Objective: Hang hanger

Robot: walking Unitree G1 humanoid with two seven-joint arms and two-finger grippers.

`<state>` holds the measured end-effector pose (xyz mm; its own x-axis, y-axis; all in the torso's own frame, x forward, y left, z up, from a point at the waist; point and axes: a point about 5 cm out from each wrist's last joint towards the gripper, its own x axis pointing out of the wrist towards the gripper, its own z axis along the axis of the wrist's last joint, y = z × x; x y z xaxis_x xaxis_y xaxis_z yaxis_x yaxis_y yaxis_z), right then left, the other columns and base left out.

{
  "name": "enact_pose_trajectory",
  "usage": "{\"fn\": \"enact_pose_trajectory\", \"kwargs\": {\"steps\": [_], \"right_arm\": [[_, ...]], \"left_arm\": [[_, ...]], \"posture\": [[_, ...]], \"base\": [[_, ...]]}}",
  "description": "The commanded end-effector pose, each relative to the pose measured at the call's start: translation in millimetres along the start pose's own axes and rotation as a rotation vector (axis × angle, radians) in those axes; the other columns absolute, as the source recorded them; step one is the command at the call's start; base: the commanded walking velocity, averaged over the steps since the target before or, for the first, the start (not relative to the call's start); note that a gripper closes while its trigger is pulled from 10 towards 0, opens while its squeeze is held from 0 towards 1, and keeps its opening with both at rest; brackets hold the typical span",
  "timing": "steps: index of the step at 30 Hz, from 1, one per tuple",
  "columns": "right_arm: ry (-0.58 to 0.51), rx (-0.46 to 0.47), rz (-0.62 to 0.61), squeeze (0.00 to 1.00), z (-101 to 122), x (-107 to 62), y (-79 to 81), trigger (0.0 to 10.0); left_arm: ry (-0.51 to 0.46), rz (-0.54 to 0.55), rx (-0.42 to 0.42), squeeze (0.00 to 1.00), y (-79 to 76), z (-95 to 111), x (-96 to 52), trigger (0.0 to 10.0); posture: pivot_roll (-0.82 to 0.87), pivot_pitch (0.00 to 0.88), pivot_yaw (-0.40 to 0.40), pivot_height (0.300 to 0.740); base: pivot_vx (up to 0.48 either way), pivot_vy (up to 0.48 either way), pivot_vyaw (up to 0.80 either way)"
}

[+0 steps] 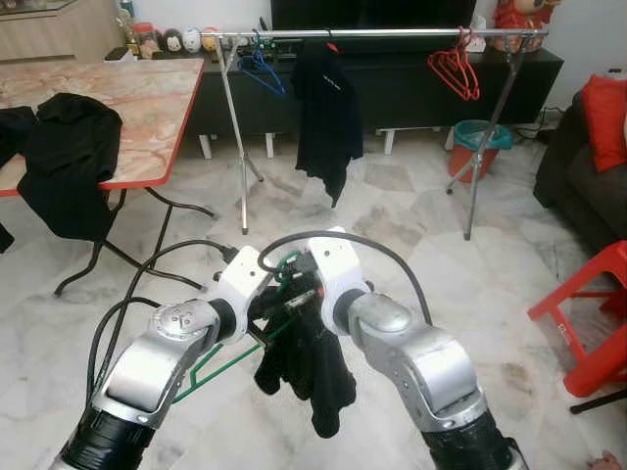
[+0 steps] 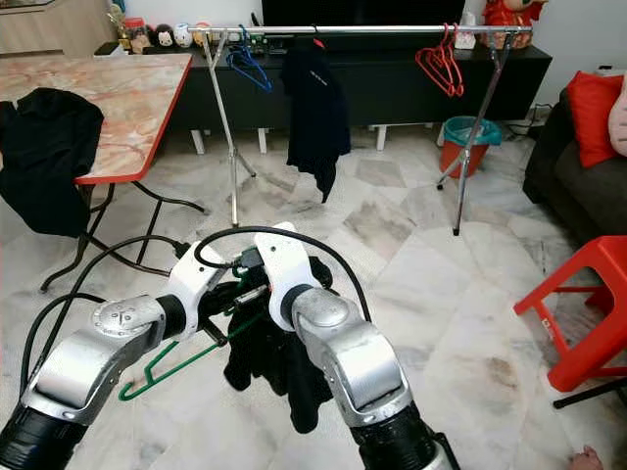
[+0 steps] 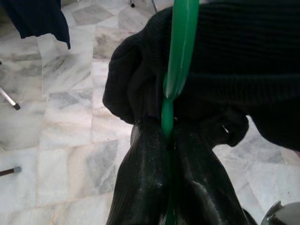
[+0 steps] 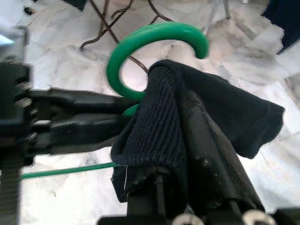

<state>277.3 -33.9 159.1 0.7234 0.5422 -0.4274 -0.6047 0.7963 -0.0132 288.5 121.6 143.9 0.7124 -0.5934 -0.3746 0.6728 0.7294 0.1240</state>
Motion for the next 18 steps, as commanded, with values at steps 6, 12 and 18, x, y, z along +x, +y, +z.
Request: {"fn": "enact_pose_trajectory", "kwargs": {"steps": [6,12,18], "right_arm": [[-0.017,-0.067,0.113,0.0,3.9,-6.1,15.5,10.0],[-0.011,-0.104,0.119,0.0,1.0,-9.2,12.1,10.0],[-0.018,-0.108,0.108,1.0,1.5,-9.8,9.1,10.0]], "left_arm": [[-0.052,0.042,0.027,0.0,8.1,12.3,-1.5,10.0],[-0.058,0.042,0.029,0.0,7.6,12.7,-1.3,10.0],[-0.06,0.045,0.031,0.0,7.9,12.8,-1.2,10.0]], "posture": [[-0.03,0.0,0.0,0.74],[-0.03,0.0,0.001,0.74],[-0.03,0.0,0.001,0.74]], "base": [[0.0,0.0,0.0],[0.0,0.0,0.0],[0.0,0.0,0.0]]}}
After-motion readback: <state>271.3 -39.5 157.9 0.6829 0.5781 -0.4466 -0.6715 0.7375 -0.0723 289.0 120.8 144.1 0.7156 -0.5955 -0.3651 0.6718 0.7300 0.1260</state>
